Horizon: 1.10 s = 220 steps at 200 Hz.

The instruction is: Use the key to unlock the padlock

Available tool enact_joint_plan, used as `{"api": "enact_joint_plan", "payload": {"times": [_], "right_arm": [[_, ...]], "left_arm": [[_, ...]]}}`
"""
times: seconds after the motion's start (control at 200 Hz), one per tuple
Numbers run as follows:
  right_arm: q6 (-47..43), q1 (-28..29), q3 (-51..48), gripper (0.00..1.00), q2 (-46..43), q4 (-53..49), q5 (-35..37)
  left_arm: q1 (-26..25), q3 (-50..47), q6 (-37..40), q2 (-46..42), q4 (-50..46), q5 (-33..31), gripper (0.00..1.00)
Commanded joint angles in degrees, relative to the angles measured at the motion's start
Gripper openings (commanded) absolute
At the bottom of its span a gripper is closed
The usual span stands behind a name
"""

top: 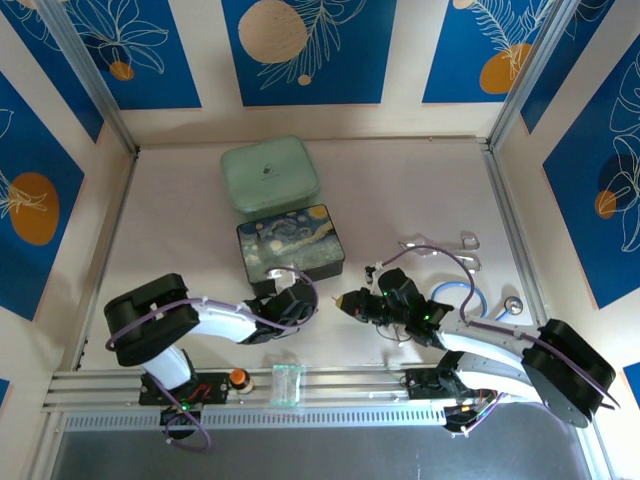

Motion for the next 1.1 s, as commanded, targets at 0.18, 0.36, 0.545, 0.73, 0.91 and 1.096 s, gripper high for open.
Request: {"api": "enact_joint_plan", "payload": {"times": [0.18, 0.36, 0.545, 0.73, 0.91, 1.096], "right_arm": [[12.43, -1.9, -2.54, 0.0, 6.0, 14.34, -8.5], [13.85, -4.86, -1.71, 0.0, 10.89, 19.28, -15.49], [17.14, -7.95, -1.65, 0.0, 17.52, 29.18, -23.71], [19.24, -6.37, -0.2, 0.0, 19.91, 31.74, -24.31], [19.59, -5.97, 1.22, 0.0, 19.18, 27.97, -23.95], [21.51, -5.97, 0.65, 0.0, 21.55, 31.87, -23.83]], "left_arm": [[0.58, -2.09, -7.72, -6.16, 1.58, 5.7, 0.05], [1.43, -5.1, -14.05, -9.03, 5.33, 5.94, 0.04], [1.44, -5.14, -17.1, -10.95, 4.2, 5.69, 0.04], [1.44, -6.32, -24.28, -11.5, 5.22, 5.02, 0.0], [1.49, -6.67, -29.32, -11.49, 6.81, 4.82, 0.0], [1.51, -6.6, -31.1, -11.66, 7.87, 5.35, 0.0]]}}
